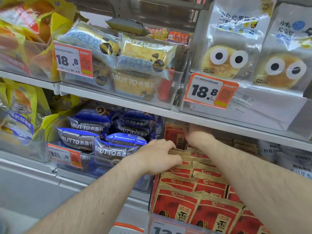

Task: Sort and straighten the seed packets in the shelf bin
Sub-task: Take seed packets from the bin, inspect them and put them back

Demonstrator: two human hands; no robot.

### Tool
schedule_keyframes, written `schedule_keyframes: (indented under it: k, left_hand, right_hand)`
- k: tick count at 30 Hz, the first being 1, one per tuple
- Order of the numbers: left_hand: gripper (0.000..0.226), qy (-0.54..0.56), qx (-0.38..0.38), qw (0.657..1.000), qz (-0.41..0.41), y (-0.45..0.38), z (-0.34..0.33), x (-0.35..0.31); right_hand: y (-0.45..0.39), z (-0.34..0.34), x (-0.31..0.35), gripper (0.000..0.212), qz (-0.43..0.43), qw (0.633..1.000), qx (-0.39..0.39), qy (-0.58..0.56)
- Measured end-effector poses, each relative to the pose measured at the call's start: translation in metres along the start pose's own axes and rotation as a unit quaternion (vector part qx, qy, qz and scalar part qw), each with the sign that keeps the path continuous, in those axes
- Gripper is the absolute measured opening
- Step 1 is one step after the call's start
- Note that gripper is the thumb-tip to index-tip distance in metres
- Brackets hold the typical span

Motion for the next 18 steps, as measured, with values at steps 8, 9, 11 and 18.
schedule_keyframes:
  k: [8,9,11,18]
  left_hand:
    - [0.048,0.0,0.0,1.0,0.004,0.001,0.0,-0.001]
    - [0.046,-0.002,-0.001,1.0,0.006,0.001,0.0,-0.001]
    - [0.043,-0.002,-0.001,1.0,0.006,0.001,0.0,-0.001]
    - [0.059,-0.001,0.01,1.0,0.016,0.001,-0.001,-0.001]
  right_hand:
    - [0.001,-0.011,0.003,0.028,0.058,0.998,0.011,0.022]
    - [0.002,-0.013,0.003,0.031,0.066,0.997,0.024,0.019]
    - [0.003,-0.016,0.002,0.036,0.068,0.996,0.058,0.017]
    - [0.012,-0.016,0.006,0.038,0.048,0.99,0.134,-0.008]
Point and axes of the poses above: each hand's wrist, its own y-axis away from the middle knuckle, its own z-axis out of the back of the hand, x = y × z, the point moved 8 cm from there along -y, towards the middle knuckle, and after that the axes turned 4 degrees about -y, right-handed, at the moved point
